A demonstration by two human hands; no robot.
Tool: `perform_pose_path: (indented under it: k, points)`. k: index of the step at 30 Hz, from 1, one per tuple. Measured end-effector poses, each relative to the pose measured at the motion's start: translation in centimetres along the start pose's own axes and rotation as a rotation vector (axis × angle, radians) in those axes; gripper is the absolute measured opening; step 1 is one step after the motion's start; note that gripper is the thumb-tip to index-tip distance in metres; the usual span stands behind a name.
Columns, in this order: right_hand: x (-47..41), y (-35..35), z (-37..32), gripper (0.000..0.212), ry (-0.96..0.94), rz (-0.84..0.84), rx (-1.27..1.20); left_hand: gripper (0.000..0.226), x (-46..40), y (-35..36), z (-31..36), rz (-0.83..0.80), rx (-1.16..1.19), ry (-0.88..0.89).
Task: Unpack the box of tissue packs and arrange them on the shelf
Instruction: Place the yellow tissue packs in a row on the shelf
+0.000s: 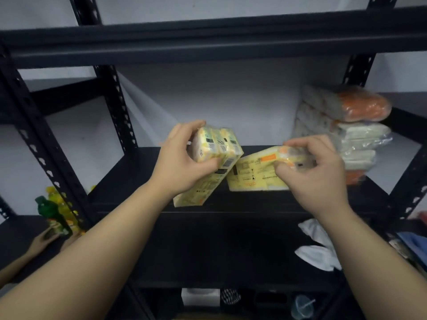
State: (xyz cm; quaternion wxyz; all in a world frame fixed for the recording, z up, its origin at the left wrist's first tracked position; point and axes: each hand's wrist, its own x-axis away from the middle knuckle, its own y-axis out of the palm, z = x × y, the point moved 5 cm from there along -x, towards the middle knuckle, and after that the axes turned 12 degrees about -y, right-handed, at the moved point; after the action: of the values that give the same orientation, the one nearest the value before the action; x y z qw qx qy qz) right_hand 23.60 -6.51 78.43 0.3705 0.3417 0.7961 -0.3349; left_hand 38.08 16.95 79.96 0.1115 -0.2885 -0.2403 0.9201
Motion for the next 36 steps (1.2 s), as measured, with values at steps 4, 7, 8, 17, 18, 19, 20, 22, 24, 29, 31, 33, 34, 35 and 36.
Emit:
perform_pose_path:
  k: [4, 7, 8, 17, 18, 19, 20, 22, 24, 29, 31, 33, 34, 35, 36]
  points:
    - [3.0, 1.8, 5.1, 0.041, 0.025, -0.036, 0.036, 0.086, -1.1, 3.7, -2.5, -0.101, -0.175, -0.013]
    - [5.2, 3.0, 8.3, 0.042, 0.023, -0.118, 0.050, 0.087, -1.9, 6.4, -4.0, -0.143, -0.254, -0.013]
    - [5.8, 3.5, 9.0, 0.043, 0.030, -0.160, 0.043, 0.086, -2.0, 7.3, -4.6, -0.179, -0.294, -0.011]
    - [6.6, 5.3, 12.0, 0.049, 0.063, -0.316, 0.123, 0.070, -2.5, 11.7, -8.0, -0.312, -0.636, 0.007]
    - [6.4, 5.6, 12.1, 0.050, 0.068, -0.334, 0.137, 0.071, -2.5, 11.8, -8.1, -0.314, -0.640, 0.011]
    - [6.1, 5.9, 12.2, 0.051, 0.073, -0.347, 0.148, 0.071, -2.5, 11.8, -8.2, -0.311, -0.644, 0.015]
    - [5.9, 6.2, 12.3, 0.051, 0.078, -0.359, 0.154, 0.072, -2.5, 11.7, -8.3, -0.304, -0.646, 0.019]
    - [5.5, 6.7, 12.3, 0.051, 0.092, -0.378, 0.160, 0.072, -2.7, 11.7, -8.5, -0.296, -0.647, 0.028]
    - [5.2, 7.3, 12.3, 0.051, 0.107, -0.389, 0.170, 0.072, -3.0, 11.7, -8.8, -0.303, -0.644, 0.033]
    - [4.4, 8.9, 11.7, 0.049, 0.139, -0.430, 0.213, 0.073, -4.0, 11.6, -9.9, -0.304, -0.645, 0.042]
    - [3.8, 9.7, 11.4, 0.047, 0.163, -0.445, 0.236, 0.073, -4.5, 11.3, -10.4, -0.305, -0.647, 0.055]
    - [2.9, 10.3, 11.1, 0.044, 0.207, -0.445, 0.292, 0.074, -5.2, 10.8, -10.9, -0.310, -0.646, 0.083]
    - [2.5, 10.7, 10.9, 0.042, 0.234, -0.450, 0.333, 0.075, -5.6, 10.5, -11.3, -0.316, -0.646, 0.088]
    - [2.0, 11.2, 10.7, 0.041, 0.260, -0.461, 0.373, 0.077, -5.9, 10.1, -11.7, -0.319, -0.662, 0.080]
    - [1.5, 11.7, 10.5, 0.041, 0.286, -0.475, 0.409, 0.083, -6.3, 9.6, -12.2, -0.309, -0.699, 0.062]
